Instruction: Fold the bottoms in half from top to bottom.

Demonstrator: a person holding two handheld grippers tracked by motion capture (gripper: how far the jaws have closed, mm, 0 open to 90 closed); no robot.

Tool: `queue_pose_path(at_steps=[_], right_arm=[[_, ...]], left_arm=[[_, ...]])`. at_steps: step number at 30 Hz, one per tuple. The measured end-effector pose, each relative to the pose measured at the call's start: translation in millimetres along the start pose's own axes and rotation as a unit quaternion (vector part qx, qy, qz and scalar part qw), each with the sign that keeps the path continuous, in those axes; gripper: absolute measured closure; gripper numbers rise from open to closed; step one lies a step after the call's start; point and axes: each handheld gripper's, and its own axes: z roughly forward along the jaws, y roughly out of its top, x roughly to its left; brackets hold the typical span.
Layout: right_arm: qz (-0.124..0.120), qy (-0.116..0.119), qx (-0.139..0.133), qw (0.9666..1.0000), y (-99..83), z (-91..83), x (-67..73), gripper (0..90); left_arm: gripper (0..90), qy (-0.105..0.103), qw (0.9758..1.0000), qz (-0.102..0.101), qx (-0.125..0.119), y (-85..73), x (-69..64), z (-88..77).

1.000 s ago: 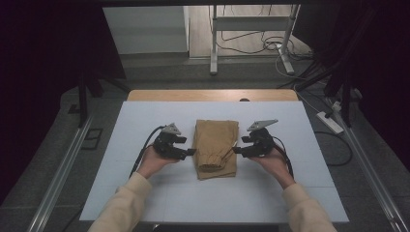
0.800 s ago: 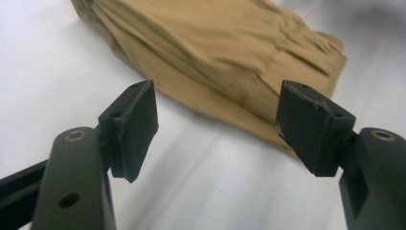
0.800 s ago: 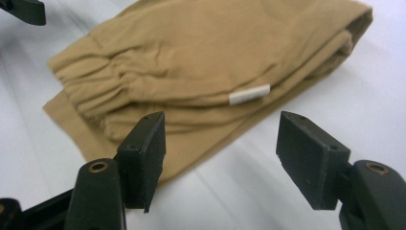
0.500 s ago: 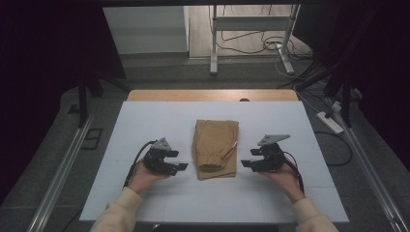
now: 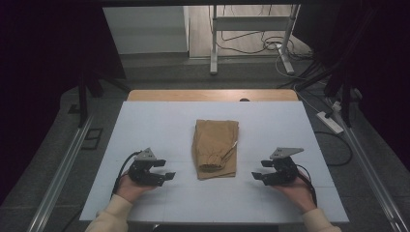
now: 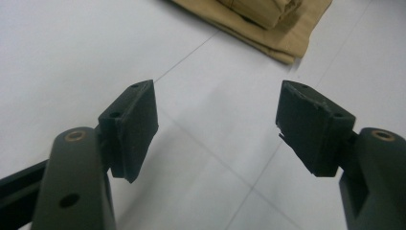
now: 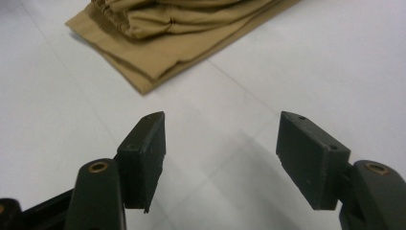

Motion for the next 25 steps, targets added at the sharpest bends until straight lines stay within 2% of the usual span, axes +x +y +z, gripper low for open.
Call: queue_pose_path(at_steps=[8, 25], right_arm=[[0.014, -0.001, -0.009, 0.9999, -14.4, -14.0, -4.2, 34.7], [0.010, 0.002, -0.014, 0.9998, -15.2, -15.3, -2.0, 34.7]], left_arm=[[30.4, 0.000, 1.0000, -0.001, 0.002, -6.2, -2.3, -3.4], [30.4, -0.002, 1.0000, -0.004, 0.002, -8.1, -1.1, -3.4]])
